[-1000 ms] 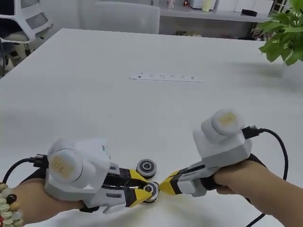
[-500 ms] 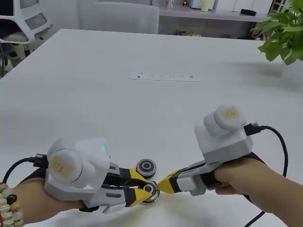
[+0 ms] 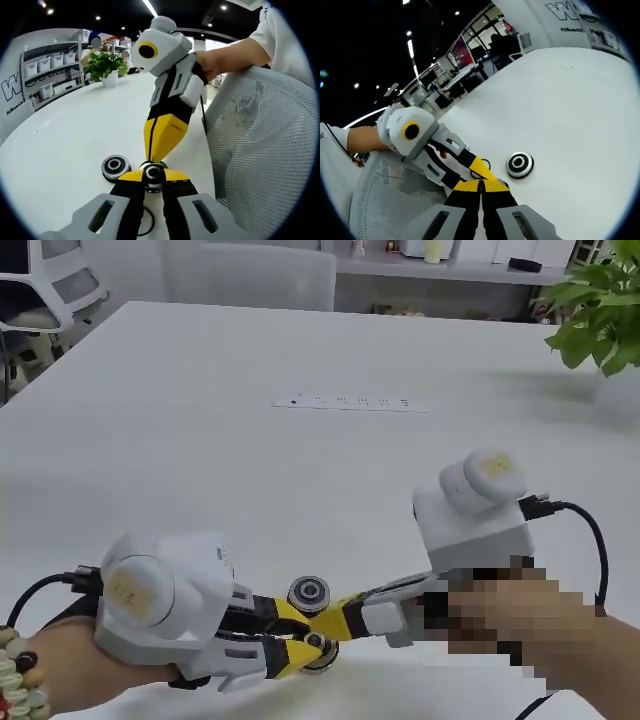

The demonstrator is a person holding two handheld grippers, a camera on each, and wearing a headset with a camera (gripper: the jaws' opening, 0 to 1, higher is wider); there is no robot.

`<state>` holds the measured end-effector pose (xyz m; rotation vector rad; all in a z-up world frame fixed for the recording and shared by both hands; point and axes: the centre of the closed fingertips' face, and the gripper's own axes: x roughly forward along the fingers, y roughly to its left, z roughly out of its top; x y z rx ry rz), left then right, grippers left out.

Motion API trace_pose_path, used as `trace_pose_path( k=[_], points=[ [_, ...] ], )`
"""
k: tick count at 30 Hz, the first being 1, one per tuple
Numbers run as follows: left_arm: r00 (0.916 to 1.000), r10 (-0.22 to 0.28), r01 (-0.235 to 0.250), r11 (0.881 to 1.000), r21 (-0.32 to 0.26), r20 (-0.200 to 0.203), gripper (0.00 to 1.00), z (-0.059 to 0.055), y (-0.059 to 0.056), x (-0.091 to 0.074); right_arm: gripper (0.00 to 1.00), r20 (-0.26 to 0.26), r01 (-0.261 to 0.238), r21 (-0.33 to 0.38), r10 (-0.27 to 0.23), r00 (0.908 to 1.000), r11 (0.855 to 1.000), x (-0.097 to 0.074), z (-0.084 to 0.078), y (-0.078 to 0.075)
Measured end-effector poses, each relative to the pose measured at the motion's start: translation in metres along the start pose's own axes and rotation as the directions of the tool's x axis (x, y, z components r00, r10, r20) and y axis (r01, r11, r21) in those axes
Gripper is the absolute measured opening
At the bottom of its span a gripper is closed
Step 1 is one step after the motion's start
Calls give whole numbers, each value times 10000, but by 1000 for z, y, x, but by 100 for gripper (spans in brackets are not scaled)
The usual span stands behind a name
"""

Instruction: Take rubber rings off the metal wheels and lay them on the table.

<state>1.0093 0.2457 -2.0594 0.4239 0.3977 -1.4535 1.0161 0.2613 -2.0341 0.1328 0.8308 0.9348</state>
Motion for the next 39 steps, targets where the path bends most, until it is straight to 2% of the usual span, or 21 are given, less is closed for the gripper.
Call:
trace_pose_path(
  k=[2,4,7,8,10,11,12,16,19,23,26,28,34,37,39],
  points=[
    [10000,2,-2,10000,-10,6,8,0,0,0,0,-127,101,-105,-102,9999,9999,1,-4,-1],
    [10000,6,-6,10000,-15,9,8,0,0,0,0,-375,633,-882,-669,9971,9941,-2,-9,-13],
    [10000,7,-7,10000,-11,3,8,0,0,0,0,-491,925,-1122,-985,9939,9894,-4,-13,-22],
    [10000,6,-6,10000,-12,4,8,0,0,0,0,-625,1021,-1306,-1110,9919,9862,-5,-15,-25],
    [10000,4,-4,10000,-10,5,8,0,0,0,0,-1058,1412,-1735,-1609,9813,9747,-7,-22,-36],
    [10000,1,-1,10000,-10,3,8,0,0,0,0,-1236,1344,-2270,-1654,9784,9646,-7,-26,-38],
    [10000,-1,1,10000,-4,1,8,0,0,0,0,-1381,1277,-2374,-1635,9768,9630,-6,-29,-38],
    [10000,-1,1,10000,2,-2,8,0,0,0,14,-2023,923,-2540,-1462,9683,9628,-5,-42,-36],
    [10000,-5,5,10000,3,4,8,0,0,0,15,-2155,715,-2907,-1381,9667,9541,-3,-46,-33],
    [10000,-6,6,10000,15,-4,8,0,0,0,20,-2115,243,-2911,-891,9733,9564,1,-46,-23],
    [10000,-6,6,10000,17,-8,8,0,0,0,16,-1971,276,-2704,-834,9768,9624,1,-42,-23],
    [10000,-7,7,10000,17,-10,8,0,0,0,16,-1972,312,-2355,-792,9772,9714,0,-43,-24],
    [10000,-8,8,10000,25,-19,8,0,0,0,10,-2039,158,-1873,-546,9775,9822,1,-44,-21],
    [10000,-10,10,10000,18,-10,8,0,0,0,14,-2018,387,-1520,-693,9770,9876,-1,-43,-25],
    [10000,-12,12,10000,19,-10,8,0,0,0,14,-1990,325,-1307,-583,9783,9909,-1,-43,-24]
  ],
)
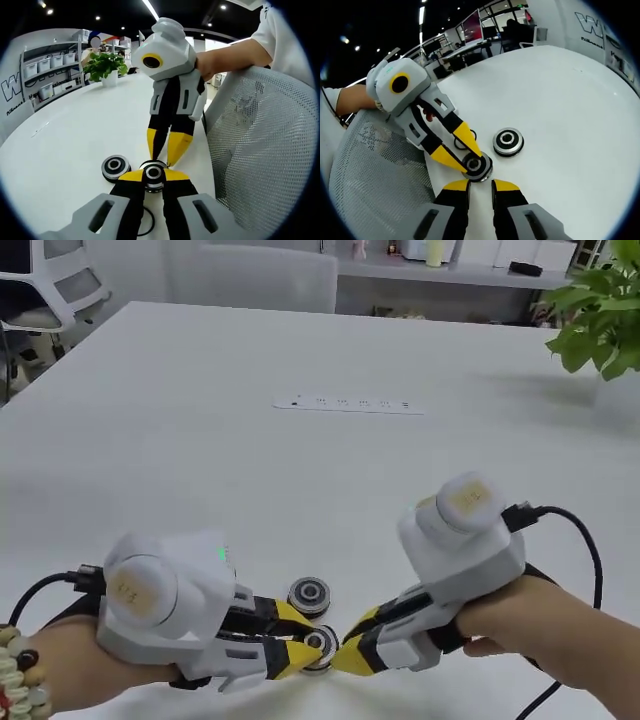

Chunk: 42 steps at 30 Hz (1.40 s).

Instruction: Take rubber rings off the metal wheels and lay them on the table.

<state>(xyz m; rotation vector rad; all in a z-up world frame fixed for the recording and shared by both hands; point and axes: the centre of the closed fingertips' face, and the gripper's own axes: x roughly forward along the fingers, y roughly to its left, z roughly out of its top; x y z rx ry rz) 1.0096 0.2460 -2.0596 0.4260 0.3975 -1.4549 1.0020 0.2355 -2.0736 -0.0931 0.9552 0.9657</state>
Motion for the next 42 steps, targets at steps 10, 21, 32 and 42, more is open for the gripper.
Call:
trace_pose_path(
  k=[10,21,32,42],
  points=[
    [10000,1,-1,10000,-14,10,8,0,0,0,14,520,-60,444,37,9986,9990,-1,10,2],
    [10000,3,-3,10000,-37,31,8,0,0,0,0,568,411,61,-413,9975,9991,-2,11,-5],
    [10000,-1,1,10000,-13,24,8,0,0,0,0,655,314,643,-356,9972,9974,-2,14,-3],
    [10000,-78,78,10000,31,15,8,0,-2,0,0,732,14,1137,-98,9973,9935,-2,16,3]
  ],
)
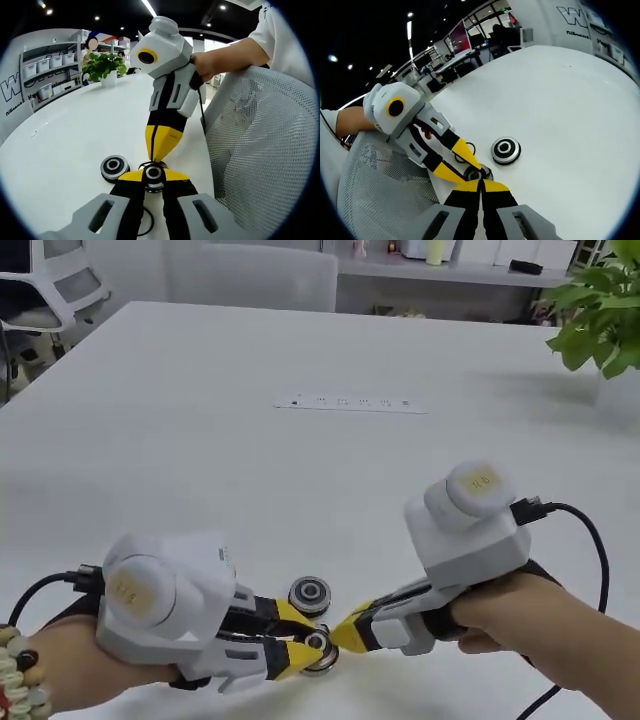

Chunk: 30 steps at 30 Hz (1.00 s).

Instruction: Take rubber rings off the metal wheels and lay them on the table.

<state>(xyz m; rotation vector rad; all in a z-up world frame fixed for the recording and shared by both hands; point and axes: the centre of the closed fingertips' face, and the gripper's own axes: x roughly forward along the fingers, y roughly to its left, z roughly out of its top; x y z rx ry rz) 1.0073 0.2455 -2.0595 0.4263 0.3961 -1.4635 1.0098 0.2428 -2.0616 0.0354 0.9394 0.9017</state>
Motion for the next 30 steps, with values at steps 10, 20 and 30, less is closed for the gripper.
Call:
trace_pose_path(
  k=[10,20,30],
  points=[
    [10000,-35,35,10000,13,6,8,0,-1,0,0,-17,-105,-44,105,9999,9999,1,0,4],
    [10000,-28,28,10000,0,13,8,0,-1,0,0,338,-365,175,359,9988,9992,0,7,8],
    [9999,-23,25,9999,-124,170,8,0,0,1,0,194,0,696,-13,9998,9976,1,2,0]
  ],
)
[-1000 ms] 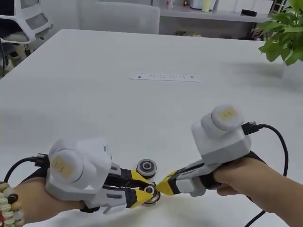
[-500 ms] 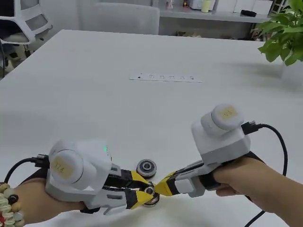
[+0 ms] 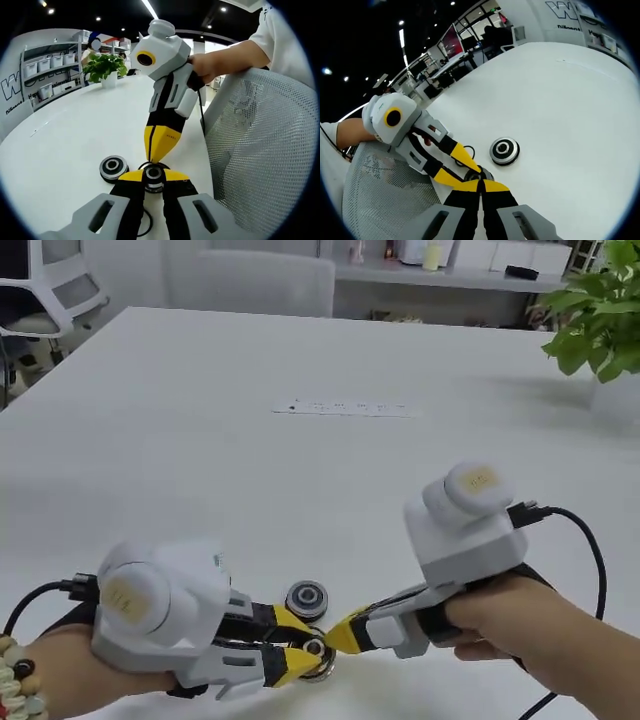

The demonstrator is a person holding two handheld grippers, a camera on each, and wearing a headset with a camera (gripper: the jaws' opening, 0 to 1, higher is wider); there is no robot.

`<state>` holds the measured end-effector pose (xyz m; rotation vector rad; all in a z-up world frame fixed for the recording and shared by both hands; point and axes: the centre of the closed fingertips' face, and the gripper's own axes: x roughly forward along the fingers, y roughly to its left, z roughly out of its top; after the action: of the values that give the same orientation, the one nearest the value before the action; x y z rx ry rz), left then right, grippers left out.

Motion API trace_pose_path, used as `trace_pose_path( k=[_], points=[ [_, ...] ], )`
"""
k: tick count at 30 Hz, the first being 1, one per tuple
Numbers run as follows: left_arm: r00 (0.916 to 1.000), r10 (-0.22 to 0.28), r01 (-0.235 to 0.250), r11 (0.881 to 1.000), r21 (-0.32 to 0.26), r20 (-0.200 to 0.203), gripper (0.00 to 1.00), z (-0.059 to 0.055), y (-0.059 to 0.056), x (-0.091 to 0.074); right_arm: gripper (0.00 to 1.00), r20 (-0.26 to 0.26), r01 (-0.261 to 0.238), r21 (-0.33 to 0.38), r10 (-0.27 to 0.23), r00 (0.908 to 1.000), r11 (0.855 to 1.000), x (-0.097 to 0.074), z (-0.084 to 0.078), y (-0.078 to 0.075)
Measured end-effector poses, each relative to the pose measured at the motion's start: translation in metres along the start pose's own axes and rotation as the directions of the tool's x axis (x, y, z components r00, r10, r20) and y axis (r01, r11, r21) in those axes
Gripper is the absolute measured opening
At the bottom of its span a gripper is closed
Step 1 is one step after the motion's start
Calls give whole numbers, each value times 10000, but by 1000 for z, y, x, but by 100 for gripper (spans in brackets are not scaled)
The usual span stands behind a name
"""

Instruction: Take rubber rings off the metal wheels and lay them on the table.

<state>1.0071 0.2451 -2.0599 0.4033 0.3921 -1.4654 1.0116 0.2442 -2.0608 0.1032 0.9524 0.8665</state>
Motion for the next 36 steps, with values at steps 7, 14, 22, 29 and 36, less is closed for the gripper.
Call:
trace_pose_path(
  k=[7,14,22,29,36],
  points=[
    [9999,75,-71,9991,-418,85,8,1,1,1,0,-254,237,-454,-249,9994,9987,2,-3,-1],
    [9996,163,-159,9998,157,-226,8,1,0,2,0,-291,199,-463,-213,9994,9987,2,-4,-1],
    [9964,262,-248,9995,179,-809,8,1,0,2,0,-274,268,-601,-285,9992,9978,0,-3,1],
    [9866,350,-287,9987,418,-1593,9,0,-3,-2,0,-159,253,-666,-264,9995,9975,-2,0,2],
    [9731,-157,371,9953,891,-2297,27,-3,-21,-7,0,-94,482,-806,-491,9988,9956,-6,1,-1]
  ],
)
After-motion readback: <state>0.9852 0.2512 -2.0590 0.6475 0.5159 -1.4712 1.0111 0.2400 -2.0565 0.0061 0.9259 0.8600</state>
